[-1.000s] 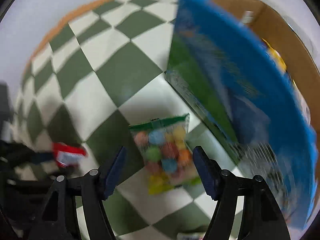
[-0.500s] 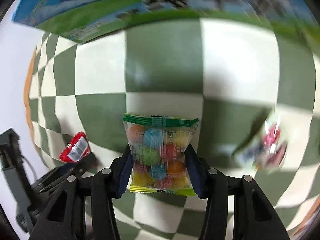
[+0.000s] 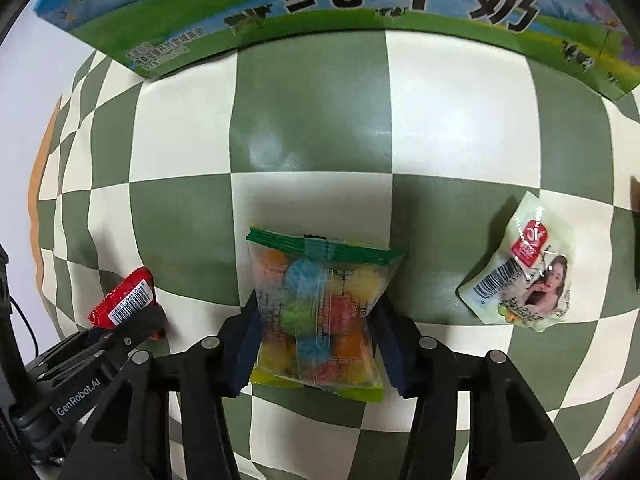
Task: Organize snacks
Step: 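Grasp the red candy packet with the left tool while the right tool grasps the clear gumball bag, then carry both packets into the cardboard box and open both tools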
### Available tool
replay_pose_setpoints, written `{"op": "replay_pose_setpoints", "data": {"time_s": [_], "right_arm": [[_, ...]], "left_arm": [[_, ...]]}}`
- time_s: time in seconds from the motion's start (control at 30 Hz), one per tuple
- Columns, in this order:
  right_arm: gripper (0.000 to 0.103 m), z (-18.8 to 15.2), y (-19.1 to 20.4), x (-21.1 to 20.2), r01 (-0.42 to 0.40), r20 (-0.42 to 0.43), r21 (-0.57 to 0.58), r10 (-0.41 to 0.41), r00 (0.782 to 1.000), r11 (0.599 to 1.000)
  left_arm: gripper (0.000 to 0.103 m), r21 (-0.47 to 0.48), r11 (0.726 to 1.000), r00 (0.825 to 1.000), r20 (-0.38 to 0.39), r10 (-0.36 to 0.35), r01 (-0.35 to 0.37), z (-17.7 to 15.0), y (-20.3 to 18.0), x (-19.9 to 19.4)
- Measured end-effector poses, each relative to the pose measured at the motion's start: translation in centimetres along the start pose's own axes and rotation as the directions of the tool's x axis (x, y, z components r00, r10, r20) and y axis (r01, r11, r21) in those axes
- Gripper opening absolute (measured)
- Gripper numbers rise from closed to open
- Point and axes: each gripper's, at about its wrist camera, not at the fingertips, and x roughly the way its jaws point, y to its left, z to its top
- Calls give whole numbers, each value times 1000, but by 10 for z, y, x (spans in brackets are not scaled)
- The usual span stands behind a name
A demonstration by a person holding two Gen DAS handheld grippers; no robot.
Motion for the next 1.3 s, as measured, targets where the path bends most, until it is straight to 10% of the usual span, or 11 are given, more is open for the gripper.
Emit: {"op": "replay_pose_setpoints", "data": {"time_s": [0.43,0.63,0.8,0.97,1.3], "right_arm": [[52,-31,-42,-85,-161,86,23,158,984,987],[52,-17,-83,-165,-207,193,14,200,961,978],[52,26,-100,-231,-224,297,3,213,931,974],[52,90,-103,-256,-145,382,-13,139,913,989],[52,205,-122,-213,-46,293,23,37,955,999]], "left_arm": [[34,22,988,988,27,-151,150,-19,-53,-58],[34,109,958,954,117,-277,265,32,-91,-135],[34,199,938,937,152,-314,282,85,-120,-172],[34,241,944,956,133,-261,225,162,-154,-169],[34,218,968,992,-42,-121,127,268,-176,-78]]}}
